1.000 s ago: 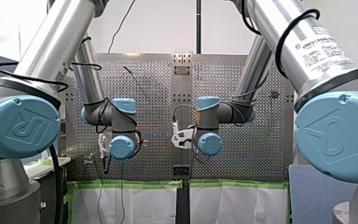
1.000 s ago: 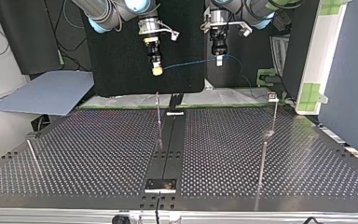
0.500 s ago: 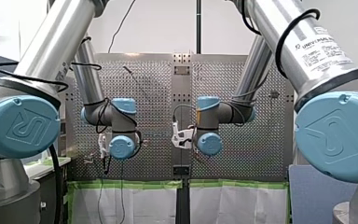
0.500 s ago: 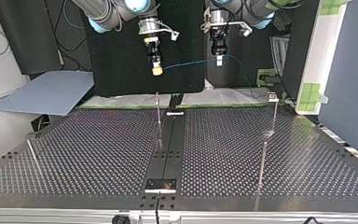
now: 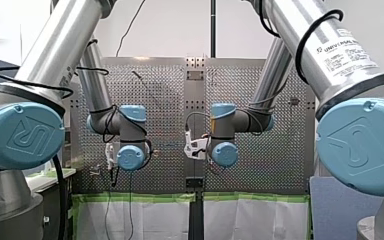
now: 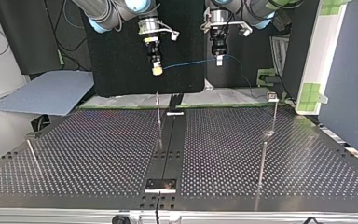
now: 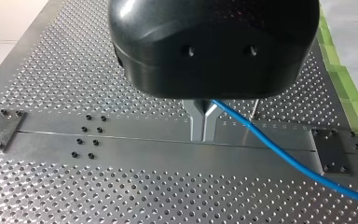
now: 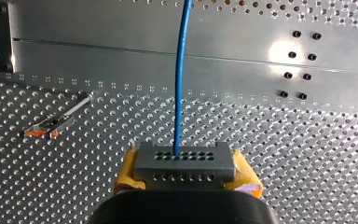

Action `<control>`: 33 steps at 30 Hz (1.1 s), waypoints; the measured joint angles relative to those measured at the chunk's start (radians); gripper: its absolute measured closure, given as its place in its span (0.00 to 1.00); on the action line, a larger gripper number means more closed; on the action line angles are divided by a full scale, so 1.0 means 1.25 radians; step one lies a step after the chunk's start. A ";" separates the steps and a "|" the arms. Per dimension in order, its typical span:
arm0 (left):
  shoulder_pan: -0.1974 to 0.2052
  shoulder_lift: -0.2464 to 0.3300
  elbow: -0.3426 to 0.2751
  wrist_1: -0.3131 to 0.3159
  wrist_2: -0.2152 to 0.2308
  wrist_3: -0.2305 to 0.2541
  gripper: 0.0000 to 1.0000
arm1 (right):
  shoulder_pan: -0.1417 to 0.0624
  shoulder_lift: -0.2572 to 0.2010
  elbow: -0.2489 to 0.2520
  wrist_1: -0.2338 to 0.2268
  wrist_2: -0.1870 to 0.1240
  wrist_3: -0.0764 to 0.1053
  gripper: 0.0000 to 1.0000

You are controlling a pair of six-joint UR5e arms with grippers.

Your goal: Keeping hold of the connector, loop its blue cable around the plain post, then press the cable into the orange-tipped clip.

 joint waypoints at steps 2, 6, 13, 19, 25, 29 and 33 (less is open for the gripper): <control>0.000 0.000 0.000 0.000 0.000 0.000 1.00 | 0.000 0.000 0.000 0.000 0.000 0.000 1.00; 0.000 0.000 0.000 0.000 0.000 0.000 1.00 | 0.001 0.000 0.000 0.000 -0.001 0.000 1.00; 0.000 0.000 0.000 0.000 0.000 0.000 1.00 | 0.001 0.000 0.000 0.000 -0.001 0.000 1.00; -0.002 0.003 -0.003 -0.001 0.000 0.003 1.00 | 0.002 0.001 0.001 0.001 0.000 -0.001 1.00; -0.006 0.031 -0.039 -0.003 0.001 0.017 1.00 | 0.020 0.029 0.010 0.029 0.012 -0.009 1.00; -0.006 0.037 -0.073 -0.004 0.001 0.018 1.00 | 0.024 0.055 0.011 0.059 0.013 -0.010 1.00; -0.006 0.038 -0.088 -0.004 0.001 0.018 1.00 | 0.024 0.063 0.011 0.075 0.014 -0.010 1.00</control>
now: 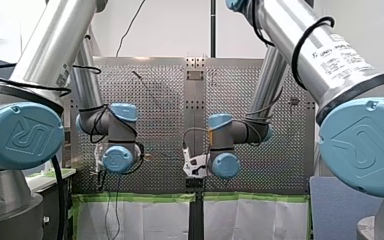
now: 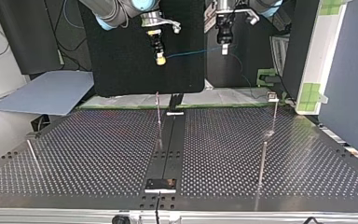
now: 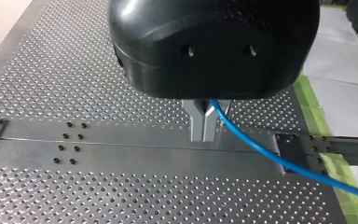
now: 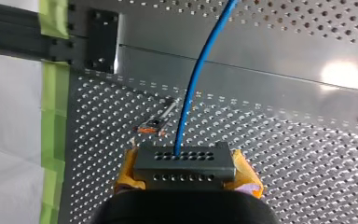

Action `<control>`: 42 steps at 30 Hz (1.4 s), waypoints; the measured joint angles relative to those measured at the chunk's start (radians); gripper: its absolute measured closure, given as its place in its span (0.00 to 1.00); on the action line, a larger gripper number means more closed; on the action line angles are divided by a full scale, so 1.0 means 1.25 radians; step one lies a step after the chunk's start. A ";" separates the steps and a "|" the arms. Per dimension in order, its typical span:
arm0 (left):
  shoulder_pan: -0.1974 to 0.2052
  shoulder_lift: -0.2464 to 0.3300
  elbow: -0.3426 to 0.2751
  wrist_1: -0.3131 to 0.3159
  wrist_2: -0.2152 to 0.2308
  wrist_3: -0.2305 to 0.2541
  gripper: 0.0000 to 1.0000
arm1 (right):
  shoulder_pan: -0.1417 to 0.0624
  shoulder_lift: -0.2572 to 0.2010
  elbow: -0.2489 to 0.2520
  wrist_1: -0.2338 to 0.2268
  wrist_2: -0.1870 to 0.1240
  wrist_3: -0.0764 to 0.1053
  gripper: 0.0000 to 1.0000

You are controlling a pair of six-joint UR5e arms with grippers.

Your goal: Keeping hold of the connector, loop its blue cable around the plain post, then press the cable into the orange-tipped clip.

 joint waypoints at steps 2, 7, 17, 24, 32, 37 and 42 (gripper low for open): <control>0.000 0.000 -0.002 0.000 0.000 0.000 1.00 | 0.000 0.001 0.000 0.003 0.000 0.000 1.00; 0.000 0.000 -0.004 0.000 0.000 0.000 1.00 | 0.000 0.002 0.000 0.004 0.000 0.000 1.00; 0.015 0.011 0.003 0.010 0.000 -0.011 1.00 | -0.004 -0.014 -0.016 0.021 0.004 0.003 1.00; 0.024 0.056 0.047 -0.029 -0.008 -0.025 1.00 | -0.003 -0.064 -0.045 0.070 -0.001 0.047 1.00; 0.039 0.120 0.110 -0.092 -0.064 -0.020 1.00 | -0.026 -0.127 -0.080 0.133 -0.026 0.086 1.00; 0.053 0.156 0.146 -0.127 -0.099 -0.014 1.00 | -0.050 -0.167 -0.119 0.173 -0.029 0.083 1.00; 0.069 0.193 0.184 -0.166 -0.111 -0.012 1.00 | -0.088 -0.210 -0.162 0.216 -0.056 0.087 1.00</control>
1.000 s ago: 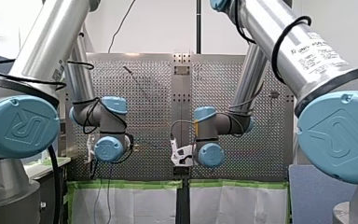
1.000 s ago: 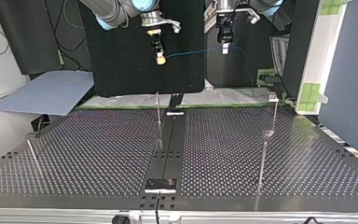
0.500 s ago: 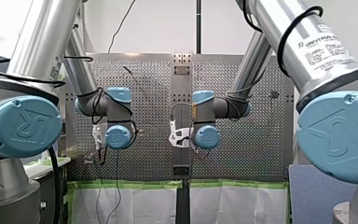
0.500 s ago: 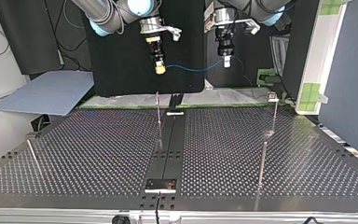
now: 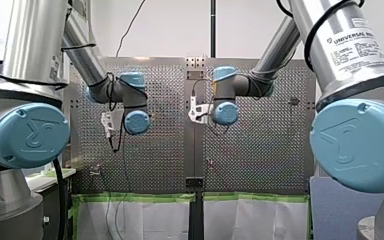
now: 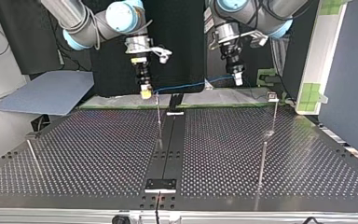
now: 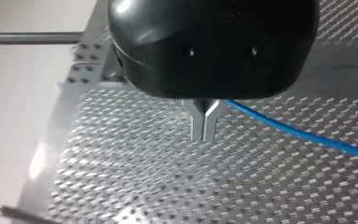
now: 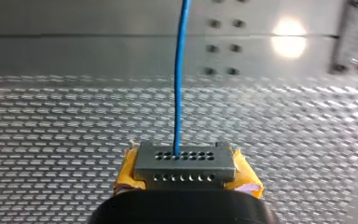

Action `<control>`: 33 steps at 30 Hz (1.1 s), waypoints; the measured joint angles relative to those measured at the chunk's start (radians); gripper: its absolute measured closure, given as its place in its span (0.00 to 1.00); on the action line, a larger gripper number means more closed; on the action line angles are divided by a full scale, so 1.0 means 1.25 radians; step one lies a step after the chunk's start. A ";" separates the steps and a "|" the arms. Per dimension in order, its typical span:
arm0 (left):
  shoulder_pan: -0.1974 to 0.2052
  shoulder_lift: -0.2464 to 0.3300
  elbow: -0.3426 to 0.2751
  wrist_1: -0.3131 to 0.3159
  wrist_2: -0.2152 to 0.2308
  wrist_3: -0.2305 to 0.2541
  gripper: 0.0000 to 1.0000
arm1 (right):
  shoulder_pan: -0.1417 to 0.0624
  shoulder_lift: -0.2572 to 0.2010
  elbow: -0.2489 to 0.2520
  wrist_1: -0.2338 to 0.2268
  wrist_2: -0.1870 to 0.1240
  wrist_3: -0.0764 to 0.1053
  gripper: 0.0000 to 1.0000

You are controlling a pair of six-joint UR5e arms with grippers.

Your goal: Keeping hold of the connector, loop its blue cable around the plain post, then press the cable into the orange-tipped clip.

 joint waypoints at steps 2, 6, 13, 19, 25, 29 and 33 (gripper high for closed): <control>0.005 0.017 0.017 -0.016 0.001 0.001 1.00 | -0.015 -0.016 -0.016 0.016 -0.015 0.001 1.00; 0.014 0.045 0.051 -0.051 0.005 0.006 1.00 | -0.041 -0.041 -0.041 0.041 -0.039 0.001 1.00; 0.029 0.076 0.103 -0.103 0.011 0.022 1.00 | -0.086 -0.066 -0.087 0.093 -0.092 -0.014 1.00; 0.049 0.123 0.152 -0.153 0.012 0.030 1.00 | -0.078 -0.055 -0.114 0.139 -0.137 -0.054 1.00; 0.062 0.172 0.171 -0.203 0.016 0.032 1.00 | -0.057 -0.052 -0.145 0.186 -0.185 -0.069 1.00; 0.065 0.198 0.172 -0.237 0.017 0.027 1.00 | -0.041 -0.051 -0.177 0.215 -0.219 -0.068 1.00; 0.071 0.192 0.179 -0.271 0.020 0.027 1.00 | -0.030 -0.051 -0.210 0.222 -0.247 -0.058 1.00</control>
